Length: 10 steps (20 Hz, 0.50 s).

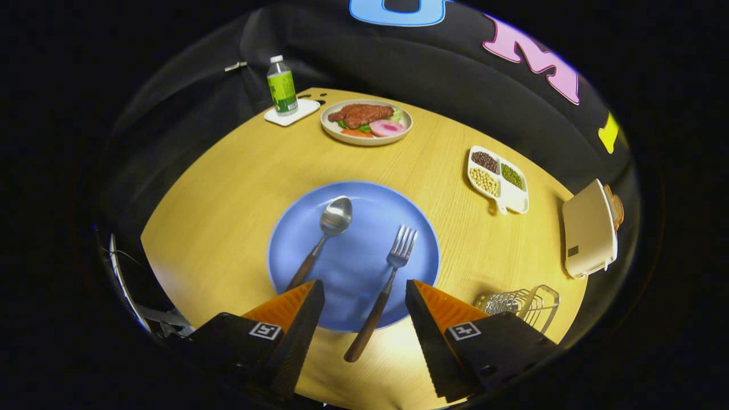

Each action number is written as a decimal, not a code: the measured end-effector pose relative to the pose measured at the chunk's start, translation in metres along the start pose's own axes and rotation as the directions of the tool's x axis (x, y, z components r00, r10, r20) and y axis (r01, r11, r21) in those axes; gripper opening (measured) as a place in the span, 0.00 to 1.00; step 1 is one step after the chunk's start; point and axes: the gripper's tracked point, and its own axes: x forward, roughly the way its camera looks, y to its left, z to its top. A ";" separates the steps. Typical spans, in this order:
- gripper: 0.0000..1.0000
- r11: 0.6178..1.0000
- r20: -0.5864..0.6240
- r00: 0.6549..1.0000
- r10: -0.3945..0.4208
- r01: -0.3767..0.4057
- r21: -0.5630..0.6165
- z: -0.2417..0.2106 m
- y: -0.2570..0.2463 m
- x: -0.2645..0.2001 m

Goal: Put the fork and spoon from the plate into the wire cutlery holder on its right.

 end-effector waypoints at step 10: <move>0.61 0.993 -0.144 0.989 -0.027 0.043 0.112 -0.023 -0.009 0.032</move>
